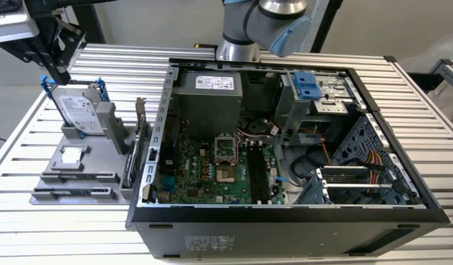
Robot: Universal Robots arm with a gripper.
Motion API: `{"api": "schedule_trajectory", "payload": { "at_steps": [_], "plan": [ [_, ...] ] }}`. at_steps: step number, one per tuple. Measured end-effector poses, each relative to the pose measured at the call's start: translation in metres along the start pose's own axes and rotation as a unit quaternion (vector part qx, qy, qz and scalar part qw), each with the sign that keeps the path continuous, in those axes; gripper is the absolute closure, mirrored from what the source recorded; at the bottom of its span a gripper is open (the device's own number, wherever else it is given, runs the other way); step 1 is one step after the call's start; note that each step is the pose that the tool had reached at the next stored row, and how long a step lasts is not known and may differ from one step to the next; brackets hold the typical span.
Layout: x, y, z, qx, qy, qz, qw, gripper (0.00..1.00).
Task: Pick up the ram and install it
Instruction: 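Reach for the ram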
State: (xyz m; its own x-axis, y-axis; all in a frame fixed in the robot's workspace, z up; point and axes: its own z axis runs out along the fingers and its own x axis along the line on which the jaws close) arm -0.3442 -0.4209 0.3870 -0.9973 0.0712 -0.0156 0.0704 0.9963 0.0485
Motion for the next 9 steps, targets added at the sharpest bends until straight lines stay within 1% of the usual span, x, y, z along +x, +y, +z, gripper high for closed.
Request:
{"api": "schedule_trajectory", "payload": {
  "at_steps": [3,9],
  "plan": [
    [0.0003,-0.0016,0.0001,0.0,0.0,0.0,1.0,1.0],
    [0.0015,-0.0023,0.0004,0.0,0.0001,0.0,1.0,1.0]
  ]
}}
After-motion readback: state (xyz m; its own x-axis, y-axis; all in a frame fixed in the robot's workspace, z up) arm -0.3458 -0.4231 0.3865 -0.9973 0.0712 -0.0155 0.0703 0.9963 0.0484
